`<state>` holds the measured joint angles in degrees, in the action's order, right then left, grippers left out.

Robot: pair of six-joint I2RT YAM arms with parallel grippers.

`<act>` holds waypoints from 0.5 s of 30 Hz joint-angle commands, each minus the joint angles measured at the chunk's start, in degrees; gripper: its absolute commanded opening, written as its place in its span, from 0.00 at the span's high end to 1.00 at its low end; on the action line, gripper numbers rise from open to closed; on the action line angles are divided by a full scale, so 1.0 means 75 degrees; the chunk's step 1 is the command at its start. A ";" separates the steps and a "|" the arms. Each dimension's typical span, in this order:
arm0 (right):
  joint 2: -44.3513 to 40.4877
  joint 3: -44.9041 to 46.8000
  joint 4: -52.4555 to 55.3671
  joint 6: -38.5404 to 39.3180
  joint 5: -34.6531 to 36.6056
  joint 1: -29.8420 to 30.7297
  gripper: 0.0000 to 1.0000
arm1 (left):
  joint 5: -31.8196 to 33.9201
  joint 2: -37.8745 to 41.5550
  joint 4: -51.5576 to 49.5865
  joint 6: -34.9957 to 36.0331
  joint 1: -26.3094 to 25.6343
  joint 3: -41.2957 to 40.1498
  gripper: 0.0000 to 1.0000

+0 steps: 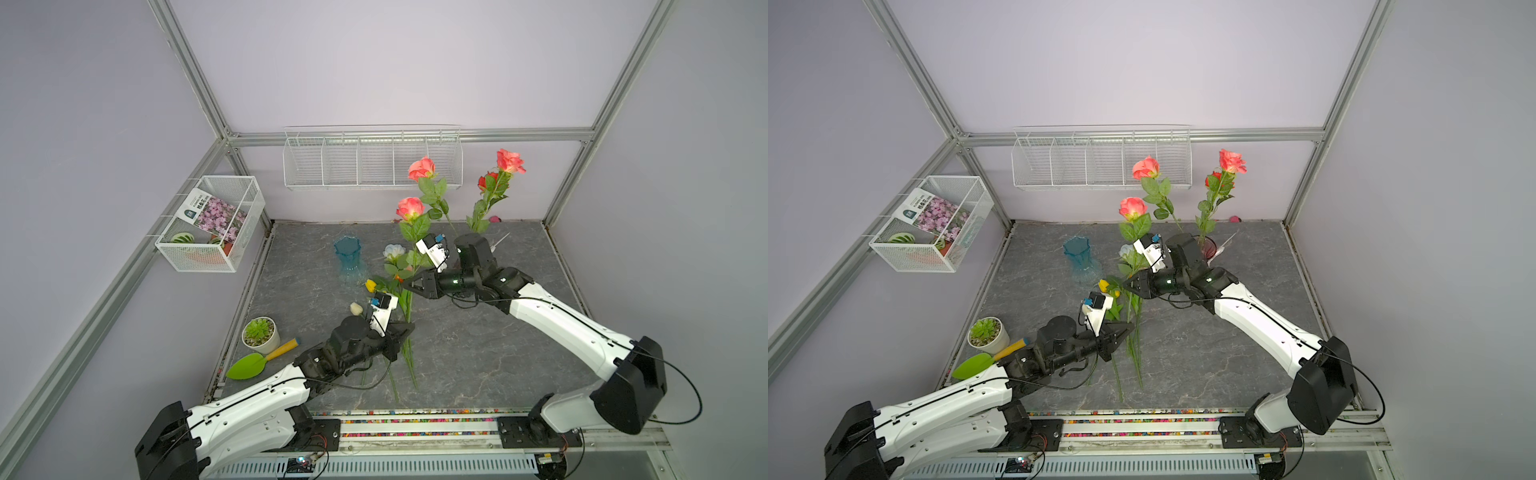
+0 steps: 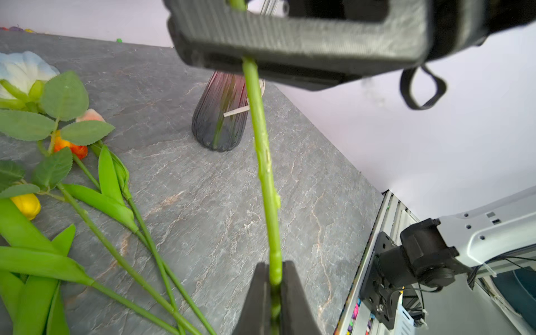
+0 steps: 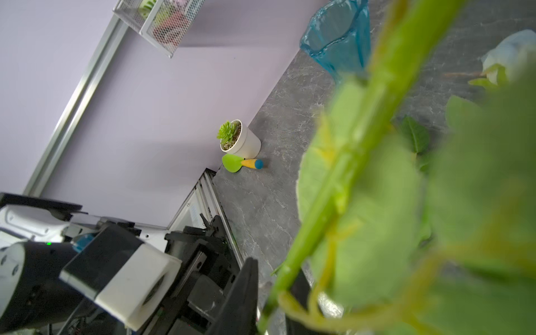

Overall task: Arrange the flowers in different vases according to their variety
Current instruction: Pick up the flower at the center of the board.

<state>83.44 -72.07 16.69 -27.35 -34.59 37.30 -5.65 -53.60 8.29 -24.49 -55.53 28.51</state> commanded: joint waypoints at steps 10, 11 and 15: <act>-0.1891 0.0207 -0.0084 0.1315 0.3378 0.0014 1.00 | 0.1575 0.0460 -0.1414 -0.0510 -0.0026 0.0320 0.17; -0.2151 0.0212 -0.0121 0.1522 0.3838 0.0019 1.00 | 0.1681 0.0558 -0.1477 -0.0586 -0.0026 0.0248 0.15; -0.2887 0.0094 -0.0291 0.2259 0.5587 0.0009 1.00 | 0.2241 0.0935 -0.1636 -0.0957 -0.0026 -0.0115 0.05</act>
<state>64.60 -71.22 17.28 -16.60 -6.98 37.56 5.98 -48.56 -1.19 -28.86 -55.64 29.21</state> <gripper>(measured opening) 0.070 0.939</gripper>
